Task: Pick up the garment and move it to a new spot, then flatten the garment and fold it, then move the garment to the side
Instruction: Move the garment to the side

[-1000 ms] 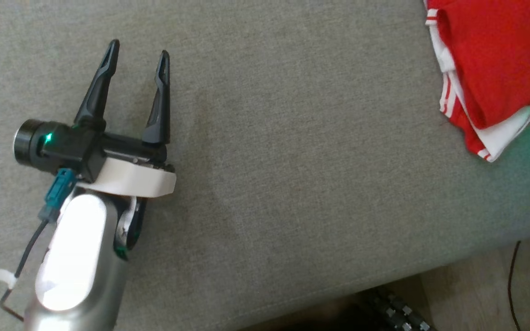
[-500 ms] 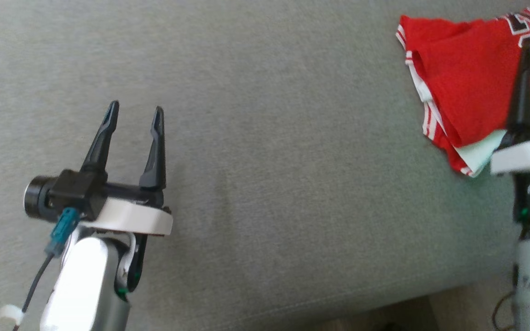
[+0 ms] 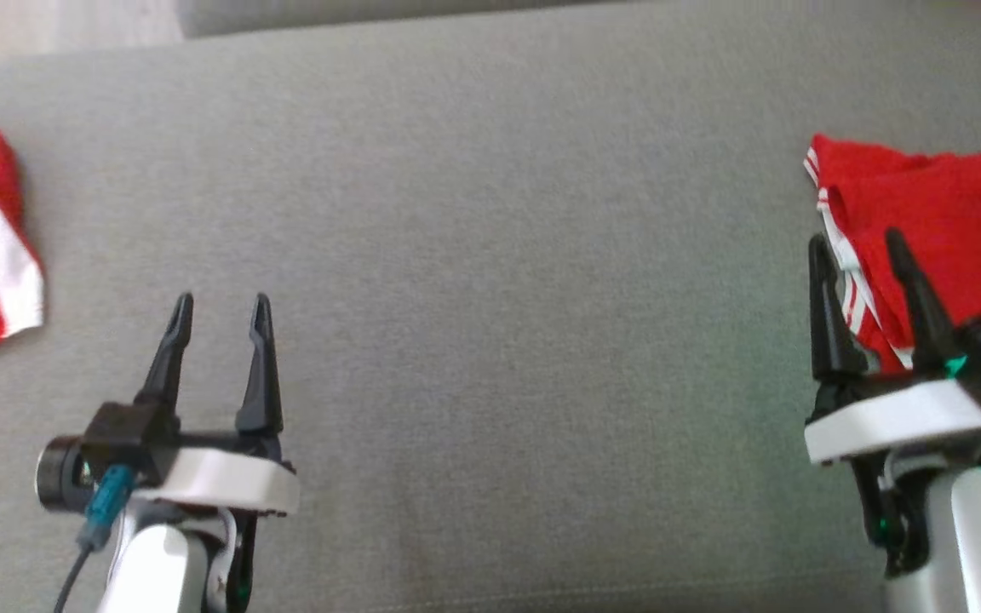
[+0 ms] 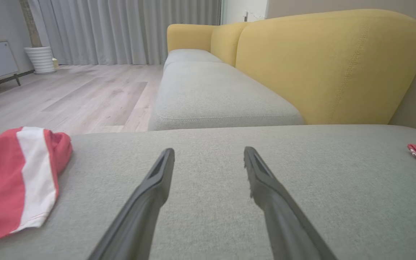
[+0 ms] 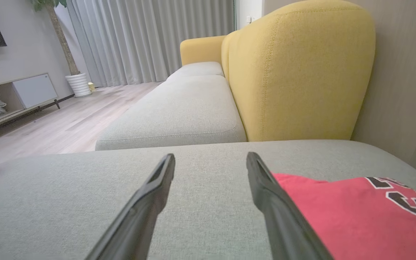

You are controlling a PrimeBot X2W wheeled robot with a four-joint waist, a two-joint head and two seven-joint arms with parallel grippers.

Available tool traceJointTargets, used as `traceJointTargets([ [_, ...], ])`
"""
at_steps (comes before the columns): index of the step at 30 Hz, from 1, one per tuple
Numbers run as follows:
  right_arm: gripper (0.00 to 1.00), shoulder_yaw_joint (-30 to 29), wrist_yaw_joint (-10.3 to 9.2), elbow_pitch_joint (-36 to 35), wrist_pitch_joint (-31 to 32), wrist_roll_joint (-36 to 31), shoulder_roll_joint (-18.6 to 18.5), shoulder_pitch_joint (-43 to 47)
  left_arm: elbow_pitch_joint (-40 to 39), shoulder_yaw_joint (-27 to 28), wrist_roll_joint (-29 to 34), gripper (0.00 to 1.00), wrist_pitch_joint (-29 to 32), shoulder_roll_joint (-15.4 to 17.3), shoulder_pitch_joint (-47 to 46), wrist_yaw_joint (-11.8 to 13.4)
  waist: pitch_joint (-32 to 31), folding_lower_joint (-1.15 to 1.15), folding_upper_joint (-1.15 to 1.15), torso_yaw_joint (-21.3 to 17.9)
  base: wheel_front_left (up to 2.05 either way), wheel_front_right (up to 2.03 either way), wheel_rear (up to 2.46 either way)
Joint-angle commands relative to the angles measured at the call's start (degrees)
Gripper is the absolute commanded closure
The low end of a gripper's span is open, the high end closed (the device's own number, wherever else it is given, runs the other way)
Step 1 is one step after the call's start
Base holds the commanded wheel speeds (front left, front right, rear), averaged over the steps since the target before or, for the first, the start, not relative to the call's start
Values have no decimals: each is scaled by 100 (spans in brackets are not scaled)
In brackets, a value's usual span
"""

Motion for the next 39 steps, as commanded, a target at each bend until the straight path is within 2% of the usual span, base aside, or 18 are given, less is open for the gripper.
traceJointTargets([
  [1, 0, 91, 39, -163, 28, -1, 15, 87, -154, 232, -25, 0, -30, 47, -13, 6, -304, 1, 0, 228, 0, 0, 0],
  [20, 0, 163, 39, -330, 303, -171, 32, 988, -40, 161, -2, 0, -30, 111, 764, 35, -1041, 1, 0, 319, 0, 0, 0],
  [39, 0, 98, 39, -511, 425, -132, 44, 1154, -45, 47, -62, 0, 28, 149, 845, 84, -1169, 1, 0, 253, 0, 0, 0],
])
